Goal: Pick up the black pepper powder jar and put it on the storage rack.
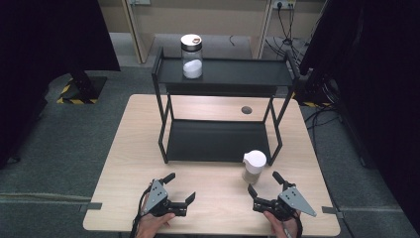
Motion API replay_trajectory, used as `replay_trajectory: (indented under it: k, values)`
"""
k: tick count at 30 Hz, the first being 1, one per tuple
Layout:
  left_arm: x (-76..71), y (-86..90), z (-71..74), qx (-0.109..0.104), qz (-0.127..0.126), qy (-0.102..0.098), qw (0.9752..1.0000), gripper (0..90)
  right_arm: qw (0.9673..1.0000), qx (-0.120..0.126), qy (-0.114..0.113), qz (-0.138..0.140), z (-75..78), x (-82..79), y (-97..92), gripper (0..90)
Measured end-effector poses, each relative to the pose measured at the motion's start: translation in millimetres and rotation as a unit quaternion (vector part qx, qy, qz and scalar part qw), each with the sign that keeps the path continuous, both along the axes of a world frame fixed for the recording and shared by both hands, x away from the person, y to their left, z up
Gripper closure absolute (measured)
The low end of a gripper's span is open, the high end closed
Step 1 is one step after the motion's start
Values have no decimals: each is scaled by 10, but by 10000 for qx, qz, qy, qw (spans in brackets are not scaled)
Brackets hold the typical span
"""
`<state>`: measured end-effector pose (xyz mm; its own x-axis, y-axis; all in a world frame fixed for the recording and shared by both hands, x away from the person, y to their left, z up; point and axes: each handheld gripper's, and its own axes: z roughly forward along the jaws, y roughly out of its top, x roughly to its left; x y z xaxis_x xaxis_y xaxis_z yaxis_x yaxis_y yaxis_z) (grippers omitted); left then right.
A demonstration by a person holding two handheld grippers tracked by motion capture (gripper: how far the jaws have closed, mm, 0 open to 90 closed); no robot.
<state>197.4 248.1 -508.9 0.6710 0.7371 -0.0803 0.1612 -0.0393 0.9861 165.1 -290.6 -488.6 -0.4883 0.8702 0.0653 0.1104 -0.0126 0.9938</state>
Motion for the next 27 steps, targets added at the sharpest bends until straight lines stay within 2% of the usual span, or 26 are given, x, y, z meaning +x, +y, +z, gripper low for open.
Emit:
replay_trajectory:
  k: [10, 17, 27]
  values:
    - [-8, -3, -6, 5, -1, 1, 10000, 3, 10000, -53, 39, -72, 0, 48, 37, 7]
    - [-9, -2, -6, 9, 9, 6, 10000, 3, 9995, -179, 144, -197, -6, 158, 101, 7]
    - [-6, -5, -9, 15, 3, 12, 10000, 3, 9990, -310, 212, -235, -18, 295, 163, 11]
